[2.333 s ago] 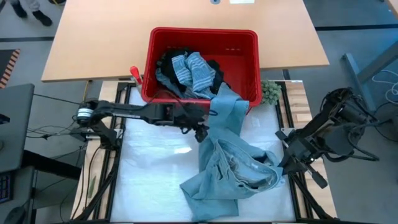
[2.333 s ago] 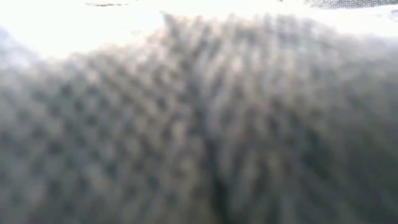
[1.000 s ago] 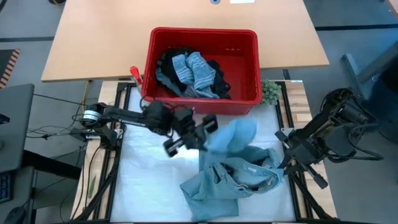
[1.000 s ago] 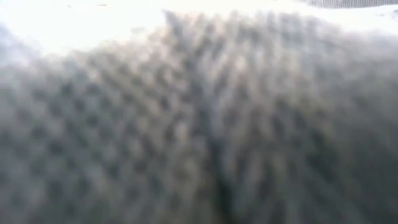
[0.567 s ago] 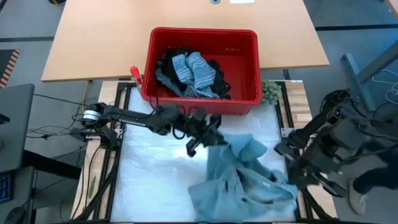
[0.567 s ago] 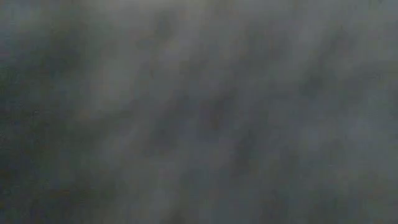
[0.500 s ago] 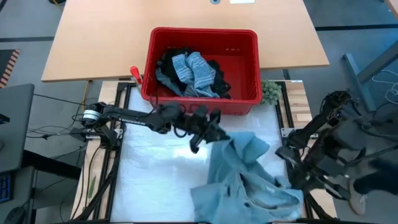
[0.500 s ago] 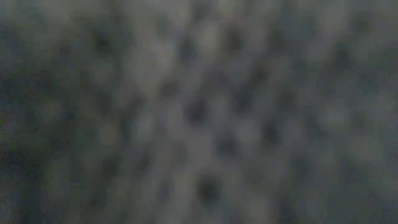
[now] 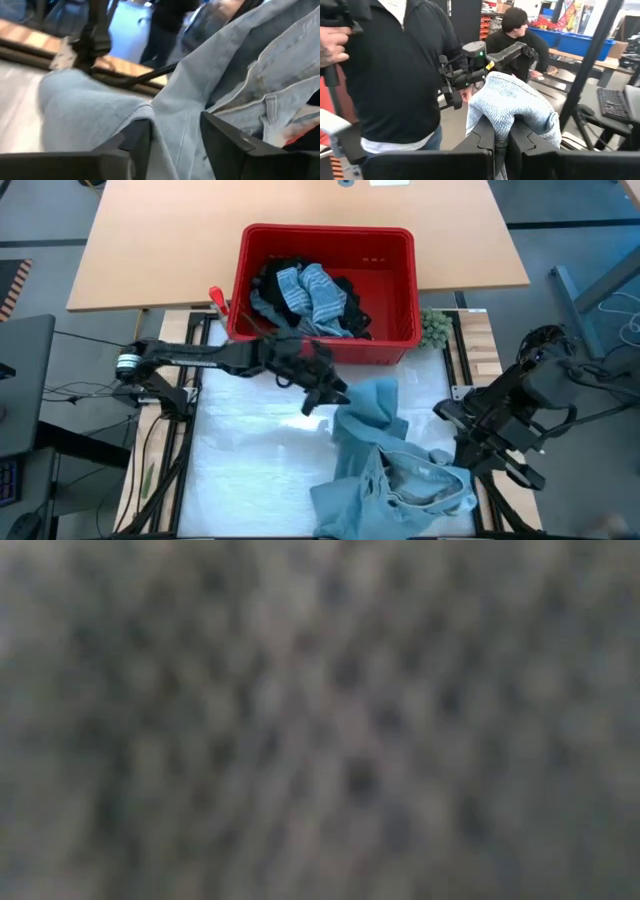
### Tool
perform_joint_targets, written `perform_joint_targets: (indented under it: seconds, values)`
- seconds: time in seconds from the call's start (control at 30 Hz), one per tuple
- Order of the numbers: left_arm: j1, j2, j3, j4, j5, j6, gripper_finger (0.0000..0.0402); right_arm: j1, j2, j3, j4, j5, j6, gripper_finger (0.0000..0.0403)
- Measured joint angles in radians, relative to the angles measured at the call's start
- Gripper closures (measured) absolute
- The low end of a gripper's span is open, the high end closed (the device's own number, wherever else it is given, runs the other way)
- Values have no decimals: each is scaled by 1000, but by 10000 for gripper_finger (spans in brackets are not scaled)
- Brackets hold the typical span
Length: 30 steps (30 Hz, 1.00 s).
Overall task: Fold Laundry from Bin
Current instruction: Fold the light blue pants
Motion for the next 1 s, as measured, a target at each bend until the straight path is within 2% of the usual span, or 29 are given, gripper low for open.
perform_joint_targets:
  seconds: [0.13, 0.3, 0.5, 0.63, 0.8, 0.9, 1.0]
  values:
    - [33, -111, 0, -181, -23, 57, 215, -54, -1, 14, 9, -45, -26, 366]
    - [36, -291, 0, -394, -196, 131, 212, -139, -1, 27, 34, -116, -47, 366]
    - [-69, -422, 0, -518, -422, 135, 214, -242, 0, 28, 47, -175, -50, 366]
    - [-168, -429, 0, -550, -570, 124, 214, -291, 0, 28, 47, -202, -50, 366]
    - [-310, -377, -36, -527, -720, 87, 214, -308, 0, 28, 48, -207, -69, 366]
    - [-375, -327, -65, -502, -785, 43, 214, -311, -7, 28, 46, -207, -78, 366]
    - [-402, -270, -67, -448, -803, -13, 215, -322, -38, 28, 14, -206, -118, 366]
